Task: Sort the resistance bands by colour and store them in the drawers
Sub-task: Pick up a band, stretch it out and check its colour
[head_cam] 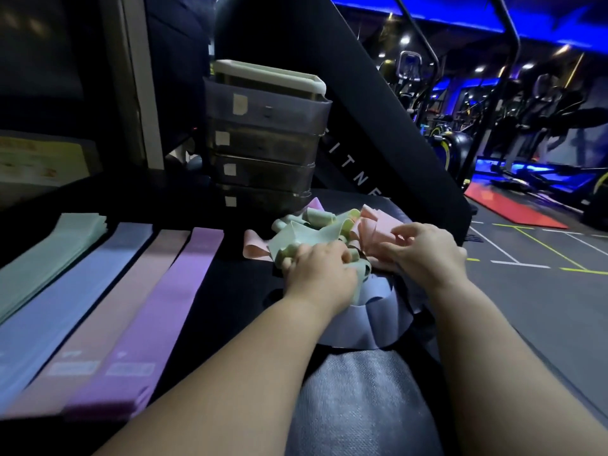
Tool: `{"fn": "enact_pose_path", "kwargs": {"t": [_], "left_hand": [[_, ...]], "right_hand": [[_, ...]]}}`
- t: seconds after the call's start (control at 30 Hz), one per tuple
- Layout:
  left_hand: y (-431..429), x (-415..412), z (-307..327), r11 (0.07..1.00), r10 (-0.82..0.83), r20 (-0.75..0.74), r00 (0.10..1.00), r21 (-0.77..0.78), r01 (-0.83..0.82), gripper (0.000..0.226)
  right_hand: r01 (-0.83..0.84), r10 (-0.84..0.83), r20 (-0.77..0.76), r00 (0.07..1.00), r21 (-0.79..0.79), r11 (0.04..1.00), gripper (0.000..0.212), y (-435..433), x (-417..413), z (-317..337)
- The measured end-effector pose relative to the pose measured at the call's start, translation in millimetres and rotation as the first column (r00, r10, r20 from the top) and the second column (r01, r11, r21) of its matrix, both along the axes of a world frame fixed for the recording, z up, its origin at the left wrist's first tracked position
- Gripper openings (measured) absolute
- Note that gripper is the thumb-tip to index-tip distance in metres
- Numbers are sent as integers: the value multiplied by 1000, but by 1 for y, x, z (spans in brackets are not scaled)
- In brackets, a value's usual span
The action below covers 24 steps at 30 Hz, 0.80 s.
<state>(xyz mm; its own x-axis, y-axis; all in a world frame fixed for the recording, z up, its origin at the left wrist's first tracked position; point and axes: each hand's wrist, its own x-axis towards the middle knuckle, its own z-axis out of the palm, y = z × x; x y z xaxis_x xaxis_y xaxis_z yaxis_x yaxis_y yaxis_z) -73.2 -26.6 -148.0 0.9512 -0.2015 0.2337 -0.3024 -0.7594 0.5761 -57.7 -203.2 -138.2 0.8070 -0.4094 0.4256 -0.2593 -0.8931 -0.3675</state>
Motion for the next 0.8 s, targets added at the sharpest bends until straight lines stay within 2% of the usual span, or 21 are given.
{"fn": "enact_pose_path", "kwargs": {"t": [0.1, 0.2, 0.3, 0.33, 0.4, 0.5, 0.57, 0.67, 0.73, 0.8], "left_hand": [[3, 1, -5, 1000, -11, -22, 1000, 4, 11, 25], [6, 4, -6, 997, -2, 9, 1000, -74, 3, 31], [11, 7, -6, 966, -13, 49, 999, -259, 25, 39], [12, 8, -6, 941, -23, 65, 998, -336, 44, 43], [15, 9, -4, 885, -53, 100, 994, -456, 93, 54], [17, 5, -2, 832, -129, 115, 985, -528, 171, 61], [18, 4, -1, 804, -159, 149, 976, -555, 216, 56], [20, 1, 3, 755, -183, 206, 961, -596, 271, 43], [21, -2, 6, 692, -220, 160, 962, -670, 269, 31], [22, -2, 6, 641, -250, 99, 963, -729, 241, 24]], "right_hand": [[16, -16, 105, 994, -6, 1000, 20, 2, 1, -2], [-28, 34, 231, 972, -30, 999, 17, 8, -3, 1], [-230, 207, 413, 887, 6, 973, 9, 18, -11, 9], [-350, 280, 470, 837, 67, 934, 4, 24, -16, 12], [-547, 386, 553, 739, 158, 822, 15, 40, -28, 16], [-680, 471, 564, 678, 240, 692, 13, 57, -40, 17], [-734, 489, 590, 642, 289, 615, 18, 63, -44, 18], [-746, 489, 606, 627, 287, 601, 21, 68, -46, 19], [-776, 513, 608, 606, 310, 549, 22, 69, -48, 20], [-786, 517, 613, 598, 323, 526, 33, 67, -48, 20]]}}
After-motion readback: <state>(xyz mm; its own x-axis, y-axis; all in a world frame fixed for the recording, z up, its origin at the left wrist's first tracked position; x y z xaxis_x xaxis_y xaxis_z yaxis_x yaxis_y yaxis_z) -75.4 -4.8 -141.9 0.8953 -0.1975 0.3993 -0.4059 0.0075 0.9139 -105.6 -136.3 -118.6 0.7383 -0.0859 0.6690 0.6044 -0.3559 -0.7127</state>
